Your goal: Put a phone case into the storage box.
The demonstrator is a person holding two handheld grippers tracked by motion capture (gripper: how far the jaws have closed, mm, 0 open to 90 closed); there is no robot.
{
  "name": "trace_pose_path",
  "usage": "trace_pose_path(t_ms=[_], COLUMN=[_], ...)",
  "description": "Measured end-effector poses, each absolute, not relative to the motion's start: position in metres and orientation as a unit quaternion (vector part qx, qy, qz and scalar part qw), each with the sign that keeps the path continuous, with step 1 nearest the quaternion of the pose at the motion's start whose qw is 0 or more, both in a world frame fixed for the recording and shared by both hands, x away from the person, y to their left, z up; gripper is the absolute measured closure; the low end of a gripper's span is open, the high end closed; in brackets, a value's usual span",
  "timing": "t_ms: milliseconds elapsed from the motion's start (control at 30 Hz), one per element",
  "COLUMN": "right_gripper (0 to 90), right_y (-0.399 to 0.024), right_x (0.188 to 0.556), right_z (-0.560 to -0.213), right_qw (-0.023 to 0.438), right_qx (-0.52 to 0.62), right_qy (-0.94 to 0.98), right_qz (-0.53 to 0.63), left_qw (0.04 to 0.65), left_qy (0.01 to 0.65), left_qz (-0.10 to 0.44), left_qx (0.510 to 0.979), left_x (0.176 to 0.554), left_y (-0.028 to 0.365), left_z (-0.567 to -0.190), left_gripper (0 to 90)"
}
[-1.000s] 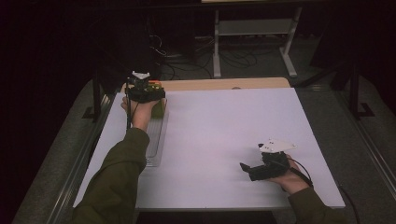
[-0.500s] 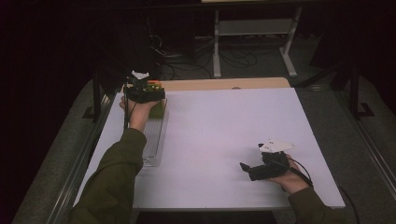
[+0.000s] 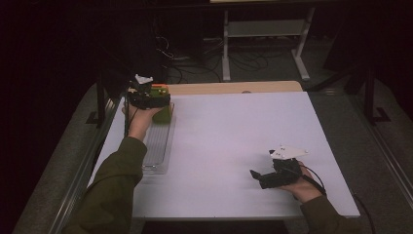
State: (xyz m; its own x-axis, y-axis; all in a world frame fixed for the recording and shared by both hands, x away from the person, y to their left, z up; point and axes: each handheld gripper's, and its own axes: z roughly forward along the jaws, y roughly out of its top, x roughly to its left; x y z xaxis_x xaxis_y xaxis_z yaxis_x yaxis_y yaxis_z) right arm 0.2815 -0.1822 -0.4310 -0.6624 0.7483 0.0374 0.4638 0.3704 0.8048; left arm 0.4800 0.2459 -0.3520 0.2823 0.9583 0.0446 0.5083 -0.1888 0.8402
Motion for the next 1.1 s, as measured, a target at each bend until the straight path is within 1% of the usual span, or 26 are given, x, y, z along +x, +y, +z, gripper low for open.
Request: trace_pose_path(t_ms=[33, 200, 367, 467, 667, 1100], right_gripper=[1.0, 1.0, 1.0, 1.0, 1.0, 1.0], right_y=[-0.182, -0.182, -0.182, -0.181, -0.181, -0.183], right_x=[0.281, 0.282, 0.282, 0.282, 0.283, 0.283], right_z=[-0.431, -0.431, -0.431, -0.43, -0.429, -0.423], right_qw=[0.169, 0.172, 0.17, 0.168, 0.166, 0.161], right_qx=[0.376, 0.373, 0.374, 0.376, 0.376, 0.366], right_qy=[0.809, 0.81, 0.81, 0.808, 0.81, 0.814], right_qz=[0.419, 0.418, 0.419, 0.421, 0.419, 0.422], left_qw=[0.379, 0.384, 0.406, 0.411, 0.419, 0.457], left_qy=[0.519, 0.507, 0.489, 0.474, 0.452, 0.406], left_qz=[0.301, 0.286, 0.268, 0.254, 0.244, 0.198], left_qx=[0.704, 0.717, 0.724, 0.736, 0.749, 0.766], left_x=[0.479, 0.47, 0.461, 0.455, 0.444, 0.413], left_y=[0.246, 0.252, 0.256, 0.258, 0.257, 0.245], left_z=[-0.352, -0.346, -0.343, -0.342, -0.341, -0.342], left_gripper=[0.0, 0.0, 0.0, 0.0, 0.0, 0.0])
